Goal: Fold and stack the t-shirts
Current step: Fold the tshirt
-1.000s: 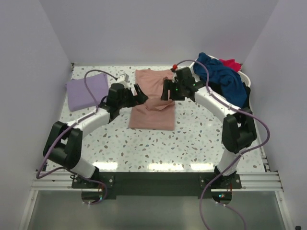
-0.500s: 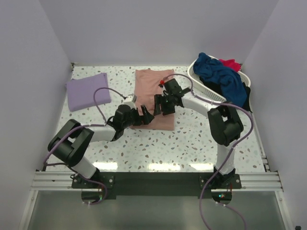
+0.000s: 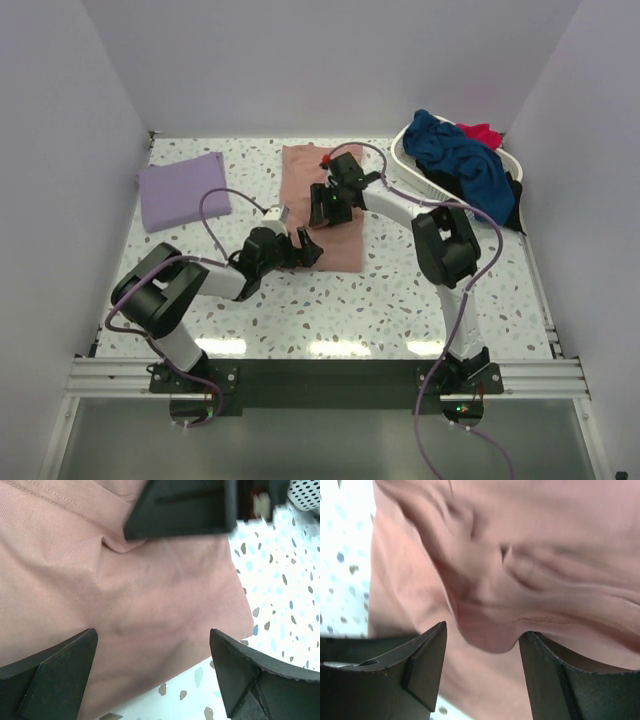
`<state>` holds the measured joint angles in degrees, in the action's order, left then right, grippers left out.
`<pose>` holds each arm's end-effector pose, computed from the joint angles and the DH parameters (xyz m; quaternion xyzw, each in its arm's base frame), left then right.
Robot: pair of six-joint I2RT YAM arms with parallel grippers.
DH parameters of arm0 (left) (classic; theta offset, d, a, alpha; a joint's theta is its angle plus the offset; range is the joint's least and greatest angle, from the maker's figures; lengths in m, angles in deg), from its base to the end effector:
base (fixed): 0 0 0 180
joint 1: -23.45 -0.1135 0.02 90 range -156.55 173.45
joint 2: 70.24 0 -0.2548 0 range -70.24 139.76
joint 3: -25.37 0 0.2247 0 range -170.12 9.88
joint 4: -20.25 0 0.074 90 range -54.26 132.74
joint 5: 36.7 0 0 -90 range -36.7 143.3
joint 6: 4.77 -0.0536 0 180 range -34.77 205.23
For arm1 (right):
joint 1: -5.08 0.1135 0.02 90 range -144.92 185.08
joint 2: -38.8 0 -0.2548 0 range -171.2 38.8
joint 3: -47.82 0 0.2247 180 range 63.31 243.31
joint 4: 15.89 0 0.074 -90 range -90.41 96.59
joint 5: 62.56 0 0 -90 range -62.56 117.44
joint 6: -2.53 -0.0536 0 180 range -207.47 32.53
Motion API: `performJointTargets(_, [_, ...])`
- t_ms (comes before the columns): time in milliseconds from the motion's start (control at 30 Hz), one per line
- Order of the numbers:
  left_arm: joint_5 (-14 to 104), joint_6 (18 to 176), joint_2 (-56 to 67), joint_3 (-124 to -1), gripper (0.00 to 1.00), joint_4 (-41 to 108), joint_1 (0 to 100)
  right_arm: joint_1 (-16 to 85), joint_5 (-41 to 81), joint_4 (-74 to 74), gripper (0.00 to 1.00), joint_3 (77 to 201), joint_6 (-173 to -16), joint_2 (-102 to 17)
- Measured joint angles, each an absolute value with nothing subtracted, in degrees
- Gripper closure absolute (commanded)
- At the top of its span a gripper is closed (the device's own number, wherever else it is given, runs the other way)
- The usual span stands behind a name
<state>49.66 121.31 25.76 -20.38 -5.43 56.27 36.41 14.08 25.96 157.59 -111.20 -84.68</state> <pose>0.2555 -0.1689 0.1411 -0.0068 0.8411 -0.3276 0.4303 0.3781 0.2447 0.1687 -0.0972 0.9443 0.2344 0.2094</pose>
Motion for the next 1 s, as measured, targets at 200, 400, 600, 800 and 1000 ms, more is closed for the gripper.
performJointTargets(200, [50.77, 120.50, 23.34, -16.99, 0.00, -6.63, 56.57, 36.24, 20.37, 27.18, 0.37, 168.23, -111.22, -90.58])
performJointTargets(400, [51.49, 120.48, 20.82, -14.50, 0.00, -6.57, 57.12, 35.34, 25.88, 27.42, 0.35, 172.36, -111.20, -90.40])
performJointTargets(600, [53.02, 119.99, 17.94, -15.42, 0.00, -0.91, 60.79, 34.90, 27.80, 26.33, 0.31, 164.27, -110.89, -82.08])
performJointTargets(800, [56.06, 119.65, 10.37, -20.25, 0.00, 9.39, 64.00, 35.01, 27.00, 25.39, 0.29, 149.61, -110.32, -66.40])
performJointTargets(1000, [63.89, 117.92, 2.81, -25.36, 0.01, 19.40, 63.37, 35.01, 25.60, 24.52, 0.28, 135.27, -110.65, -54.82])
